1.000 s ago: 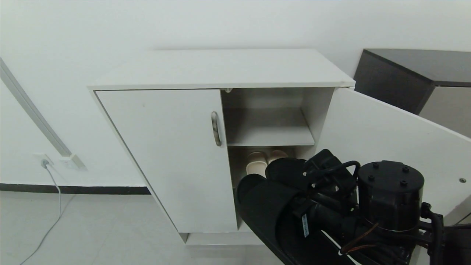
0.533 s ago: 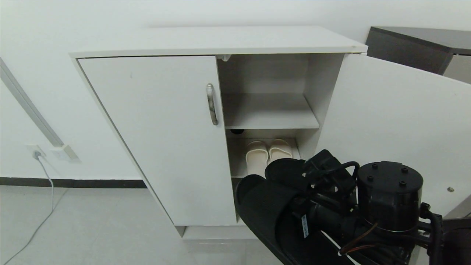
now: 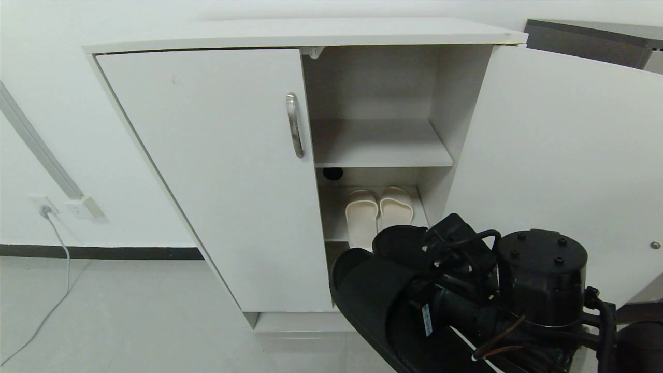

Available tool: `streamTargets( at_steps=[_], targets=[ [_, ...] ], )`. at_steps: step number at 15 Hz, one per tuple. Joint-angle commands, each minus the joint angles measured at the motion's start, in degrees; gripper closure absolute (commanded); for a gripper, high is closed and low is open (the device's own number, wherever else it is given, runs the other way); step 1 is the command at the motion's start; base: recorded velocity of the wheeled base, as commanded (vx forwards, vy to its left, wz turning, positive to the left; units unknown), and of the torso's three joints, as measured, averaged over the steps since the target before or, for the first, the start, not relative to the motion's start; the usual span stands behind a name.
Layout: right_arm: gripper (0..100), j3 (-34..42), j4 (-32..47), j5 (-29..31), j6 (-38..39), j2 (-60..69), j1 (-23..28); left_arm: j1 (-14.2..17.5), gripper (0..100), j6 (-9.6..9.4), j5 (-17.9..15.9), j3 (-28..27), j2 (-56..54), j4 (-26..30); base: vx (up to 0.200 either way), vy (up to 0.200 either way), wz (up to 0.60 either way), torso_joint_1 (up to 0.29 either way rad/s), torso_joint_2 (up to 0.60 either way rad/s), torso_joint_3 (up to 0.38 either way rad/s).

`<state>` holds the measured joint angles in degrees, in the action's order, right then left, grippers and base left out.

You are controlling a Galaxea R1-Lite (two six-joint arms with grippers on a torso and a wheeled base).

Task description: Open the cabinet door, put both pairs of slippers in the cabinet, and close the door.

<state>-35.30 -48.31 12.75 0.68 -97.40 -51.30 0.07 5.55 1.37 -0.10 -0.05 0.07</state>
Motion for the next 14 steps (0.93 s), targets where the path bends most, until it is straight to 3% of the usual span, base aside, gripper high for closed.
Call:
streamTargets(
  at_steps=[1,5,7,9,11,14],
  targets=[
    [100,-0.03,-1.35,0.17,-0.07,-1.47,0.06,0.01,100,-0.01,0.04,0.01,0.05,0.01,0.0,0.0,0.0,0.0,0.0,0.0],
    [100,-0.03,-3.1,0.43,-0.16,-3.32,0.15,0.01,100,-0.01,0.04,0.01,0.05,0.01,0.0,0.0,0.0,0.0,0.0,0.0],
    [100,-4.07,-3.02,6.23,-1.47,-6.84,-0.29,0.01,100,-0.01,-0.05,0.01,0.05,0.01,0.0,0.0,0.0,0.0,0.0,0.0],
    [100,-12.07,-2.93,17.48,-0.95,-12.2,-2.49,0.01,100,-0.1,-0.05,0.01,0.05,0.01,0.0,0.0,0.0,0.0,0.0,0.0],
    [100,-20.95,0.06,19.94,0.46,-15.54,-2.67,0.01,100,-0.19,-0.05,0.01,0.05,0.01,0.0,0.0,0.0,0.0,0.0,0.0],
    [100,-39.58,17.37,30.84,5.21,-16.85,-3.02,0.01,100,-0.19,-0.05,0.01,0.05,0.01,0.0,0.0,0.0,0.0,0.0,0.0]
  ],
)
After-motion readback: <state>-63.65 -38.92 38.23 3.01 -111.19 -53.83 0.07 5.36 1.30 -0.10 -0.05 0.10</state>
